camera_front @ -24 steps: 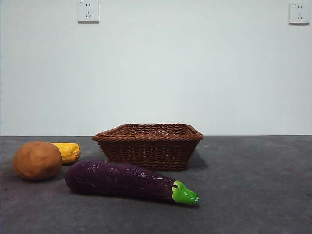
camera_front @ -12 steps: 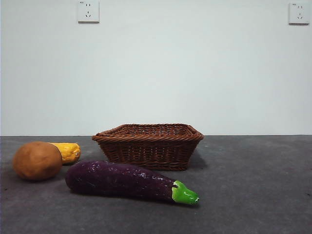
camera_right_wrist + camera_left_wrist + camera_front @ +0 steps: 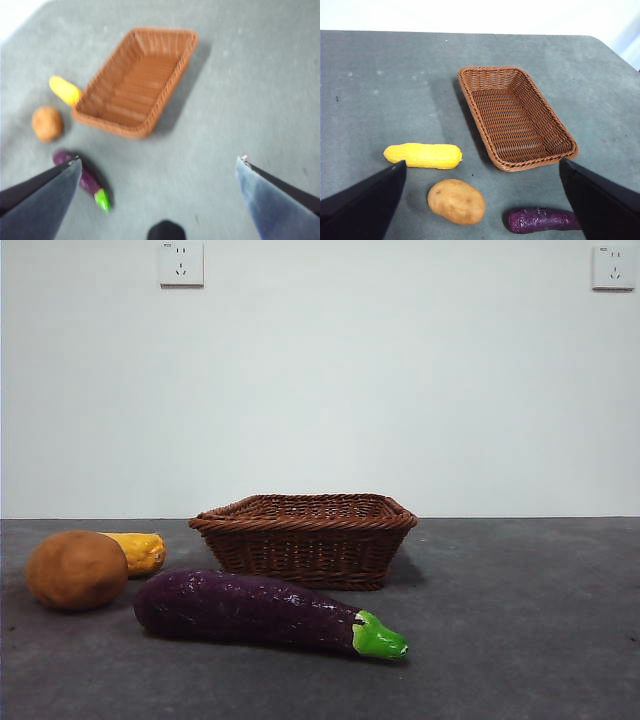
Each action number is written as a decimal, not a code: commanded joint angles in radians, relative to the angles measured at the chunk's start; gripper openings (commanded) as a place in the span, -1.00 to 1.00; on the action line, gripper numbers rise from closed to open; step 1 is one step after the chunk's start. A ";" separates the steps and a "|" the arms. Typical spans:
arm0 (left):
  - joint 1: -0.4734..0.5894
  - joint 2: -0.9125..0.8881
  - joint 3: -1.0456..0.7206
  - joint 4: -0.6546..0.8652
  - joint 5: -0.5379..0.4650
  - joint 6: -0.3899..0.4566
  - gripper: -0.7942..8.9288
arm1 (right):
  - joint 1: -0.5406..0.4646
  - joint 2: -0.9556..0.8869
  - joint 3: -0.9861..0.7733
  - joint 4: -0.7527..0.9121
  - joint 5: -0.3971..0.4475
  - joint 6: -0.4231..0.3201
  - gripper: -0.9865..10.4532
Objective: Help me put the vegetables on the table into the basket
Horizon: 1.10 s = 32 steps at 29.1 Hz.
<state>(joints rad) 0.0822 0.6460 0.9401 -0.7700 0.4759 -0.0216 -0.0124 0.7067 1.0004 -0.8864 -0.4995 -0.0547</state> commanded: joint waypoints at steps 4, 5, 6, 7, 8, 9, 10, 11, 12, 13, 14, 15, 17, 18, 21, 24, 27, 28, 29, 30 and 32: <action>-0.002 0.045 0.021 0.000 0.003 -0.003 0.46 | 0.051 0.210 0.051 0.196 -0.050 0.109 0.17; -0.002 0.049 0.021 0.000 0.003 -0.003 0.46 | 0.072 0.266 0.075 0.207 -0.048 0.110 0.17; -0.002 0.051 0.021 0.000 0.003 -0.003 0.46 | 0.099 0.340 0.115 0.208 -0.030 0.110 0.17; -0.002 0.056 0.021 0.001 0.003 -0.003 0.46 | 0.121 0.403 0.153 0.208 -0.010 0.110 0.17; -0.002 0.063 0.021 0.001 0.003 -0.003 0.46 | 0.148 0.484 0.205 0.208 0.014 0.110 0.17; -0.002 0.069 0.021 0.000 0.003 -0.003 0.46 | 0.171 0.558 0.256 0.207 0.032 0.110 0.17; -0.002 0.074 0.021 0.000 0.003 -0.003 0.46 | 0.191 0.631 0.311 0.204 0.048 0.110 0.17; -0.002 0.079 0.021 0.000 0.003 -0.003 0.46 | 0.210 0.699 0.365 0.201 0.060 0.115 0.16; -0.002 0.085 0.021 0.000 0.003 -0.003 0.46 | 0.228 0.767 0.418 0.199 0.072 0.121 0.16; -0.002 0.091 0.021 0.001 0.003 -0.003 0.46 | 0.242 0.824 0.463 0.197 0.086 0.129 0.16; -0.002 0.098 0.021 0.001 0.003 -0.003 0.46 | 0.258 0.892 0.517 0.192 0.101 0.133 0.16; -0.002 0.105 0.021 0.001 0.003 -0.003 0.46 | 0.272 0.951 0.563 0.181 0.115 0.133 0.16; -0.002 0.116 0.021 0.001 0.003 -0.003 0.46 | 0.296 1.061 0.645 0.158 0.143 0.133 0.16; -0.002 0.121 0.021 0.001 0.003 -0.003 0.46 | 0.311 1.131 0.690 0.152 0.159 0.134 0.16; -0.002 0.126 0.021 0.001 0.003 -0.003 0.46 | 0.328 1.238 0.746 0.153 0.180 0.150 0.16; -0.002 0.126 0.021 0.002 0.003 -0.003 0.46 | 0.341 1.333 0.776 0.153 0.191 0.159 0.16; -0.002 0.127 0.021 0.001 0.002 -0.003 0.46 | 0.346 1.410 0.780 0.161 0.195 0.159 0.16; -0.002 0.127 0.021 0.001 0.002 -0.003 0.46 | 0.346 1.428 0.780 0.167 0.195 0.159 0.16; -0.002 0.127 0.021 0.001 0.002 -0.003 0.46 | 0.346 1.448 0.780 0.175 0.198 0.159 0.16; -0.002 0.127 0.021 0.001 0.002 -0.003 0.46 | 0.347 1.462 0.781 0.183 0.198 0.160 0.16; -0.002 0.127 0.021 0.000 0.002 -0.003 0.46 | 0.347 1.484 0.781 0.199 0.207 0.165 0.08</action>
<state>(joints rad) 0.0822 0.7742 0.9596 -0.7731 0.4747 -0.0231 0.3309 2.1757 1.7779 -0.6956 -0.2932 0.1013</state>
